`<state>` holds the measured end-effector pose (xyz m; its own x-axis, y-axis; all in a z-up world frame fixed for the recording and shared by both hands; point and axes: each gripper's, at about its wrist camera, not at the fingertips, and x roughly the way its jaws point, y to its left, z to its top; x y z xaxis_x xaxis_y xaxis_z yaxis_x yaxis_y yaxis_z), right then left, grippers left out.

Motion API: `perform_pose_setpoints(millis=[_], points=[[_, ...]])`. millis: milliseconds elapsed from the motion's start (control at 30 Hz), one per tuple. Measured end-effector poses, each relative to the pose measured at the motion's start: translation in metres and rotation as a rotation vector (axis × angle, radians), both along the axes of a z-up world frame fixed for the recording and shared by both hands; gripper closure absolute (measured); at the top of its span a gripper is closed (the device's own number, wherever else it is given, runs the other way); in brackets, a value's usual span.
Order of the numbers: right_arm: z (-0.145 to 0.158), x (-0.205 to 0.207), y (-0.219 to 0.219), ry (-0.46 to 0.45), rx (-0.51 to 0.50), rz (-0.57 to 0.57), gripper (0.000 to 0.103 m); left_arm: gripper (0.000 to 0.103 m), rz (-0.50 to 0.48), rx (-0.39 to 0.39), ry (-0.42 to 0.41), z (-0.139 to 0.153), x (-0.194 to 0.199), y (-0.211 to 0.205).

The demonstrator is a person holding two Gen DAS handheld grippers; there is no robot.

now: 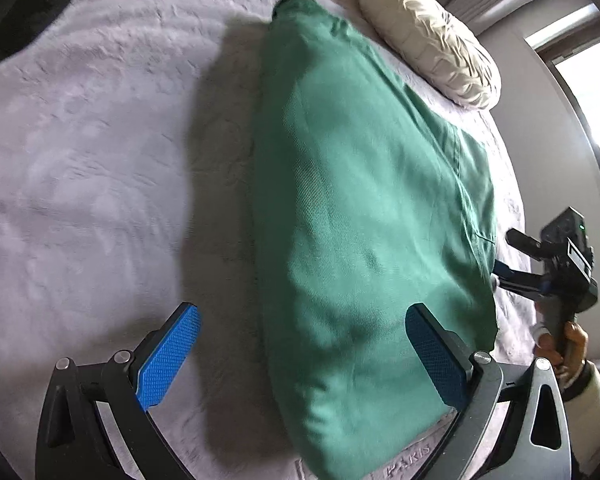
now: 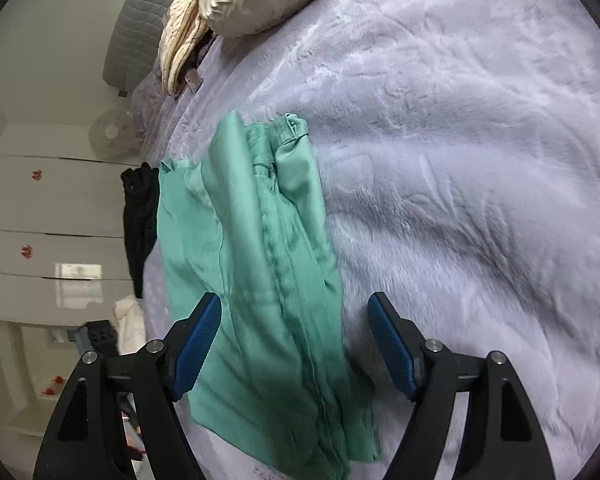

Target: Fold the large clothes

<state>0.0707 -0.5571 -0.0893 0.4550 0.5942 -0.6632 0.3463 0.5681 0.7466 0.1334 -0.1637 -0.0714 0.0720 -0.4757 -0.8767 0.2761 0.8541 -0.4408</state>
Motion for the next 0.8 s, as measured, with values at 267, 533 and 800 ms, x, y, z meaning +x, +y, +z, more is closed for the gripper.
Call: perform_pose_setpoints(millis=[267, 533, 800], points=[[-0.023, 0.033, 0.015, 0.003, 0.088, 0.071, 0.024, 0.000, -0.072, -0.017, 0.049, -0.020, -0.002, -0.039], [-0.036, 0.063, 0.033, -0.051, 0.149, 0.103, 0.019, 0.000, -0.093, -0.007, 0.083, -0.038, 0.002, -0.054], [-0.042, 0.060, 0.035, -0.054, 0.234, 0.021, 0.078, 0.050, -0.083, -0.026, -0.032, -0.007, -0.011, -0.047]])
